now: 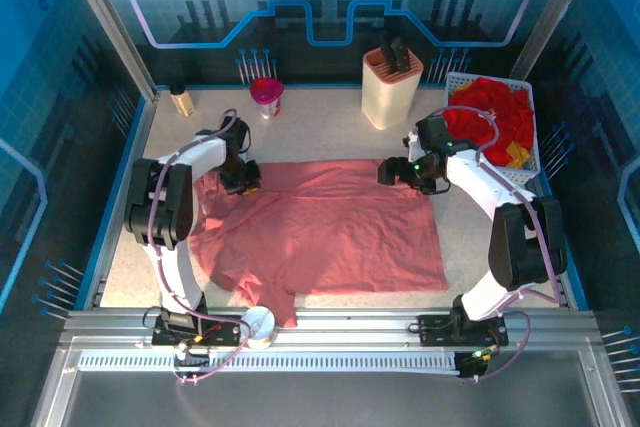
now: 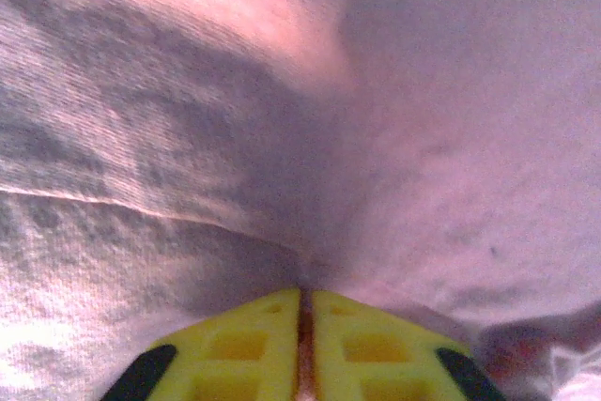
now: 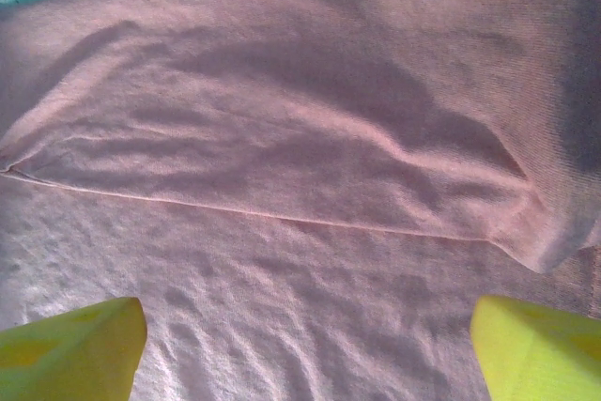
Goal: Fold and stack the t-shirts
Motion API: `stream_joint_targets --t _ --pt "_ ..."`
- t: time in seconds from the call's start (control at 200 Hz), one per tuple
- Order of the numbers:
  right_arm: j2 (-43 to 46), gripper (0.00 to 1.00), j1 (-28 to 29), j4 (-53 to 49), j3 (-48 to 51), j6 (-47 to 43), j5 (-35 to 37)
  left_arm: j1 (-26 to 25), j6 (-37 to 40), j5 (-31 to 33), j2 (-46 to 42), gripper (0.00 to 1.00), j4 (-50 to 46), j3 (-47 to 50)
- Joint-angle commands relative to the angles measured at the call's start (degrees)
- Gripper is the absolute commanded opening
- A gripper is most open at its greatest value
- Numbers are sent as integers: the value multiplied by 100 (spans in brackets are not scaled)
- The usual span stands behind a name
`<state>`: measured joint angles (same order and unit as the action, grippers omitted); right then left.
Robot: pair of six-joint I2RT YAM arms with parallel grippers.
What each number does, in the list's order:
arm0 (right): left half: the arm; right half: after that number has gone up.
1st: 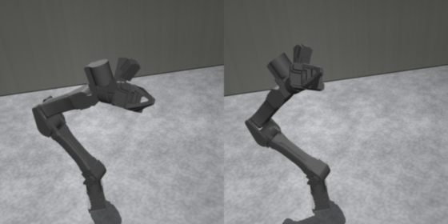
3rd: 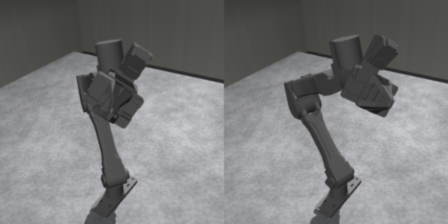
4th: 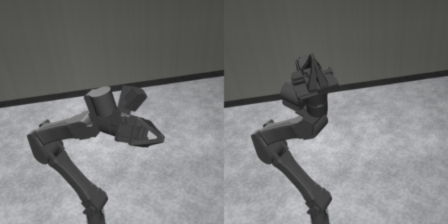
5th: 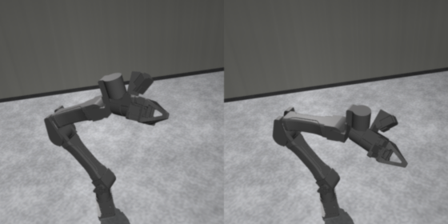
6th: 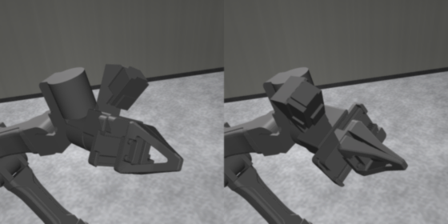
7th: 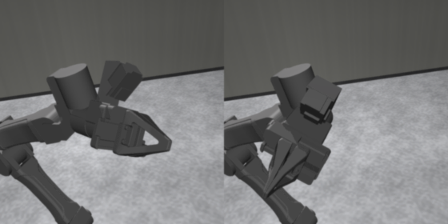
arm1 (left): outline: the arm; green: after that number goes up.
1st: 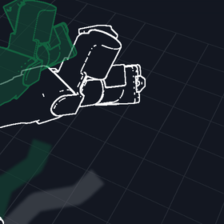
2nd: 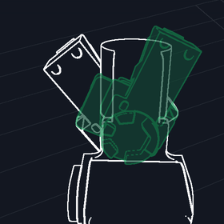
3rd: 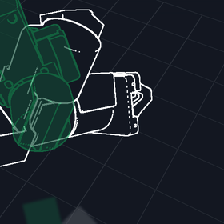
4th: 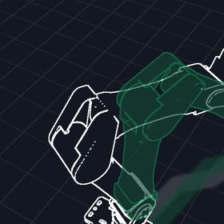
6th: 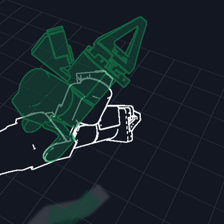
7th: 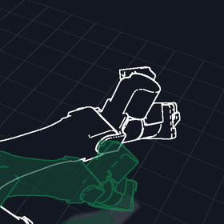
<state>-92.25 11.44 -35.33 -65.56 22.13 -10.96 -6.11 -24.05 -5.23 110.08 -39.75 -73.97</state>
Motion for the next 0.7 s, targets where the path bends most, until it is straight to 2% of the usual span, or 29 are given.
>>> stream_joint_targets --t 0.0,0.155,0.365,0.52,0.57,0.695 --pt "-24 90 -85 -88 17 60 13 -95 -59 136 -427 2 -88 204" --pt "33 90 -133 -130 43 52 62 -318 -219 299 -957 1 -245 454" --pt "-30 89 -157 -70 74 90 -1 -1040 -696 601 -1545 2 -306 980" --pt "-81 89 -156 -62 122 84 -3 -1620 -1075 686 -1605 7 -255 1383" --pt "-83 89 -152 -62 131 81 -3 -1774 -1172 732 -1608 11 -262 1471" --pt "-74 89 -156 -53 152 80 2 -2036 -1295 902 -1669 33 -437 1467"
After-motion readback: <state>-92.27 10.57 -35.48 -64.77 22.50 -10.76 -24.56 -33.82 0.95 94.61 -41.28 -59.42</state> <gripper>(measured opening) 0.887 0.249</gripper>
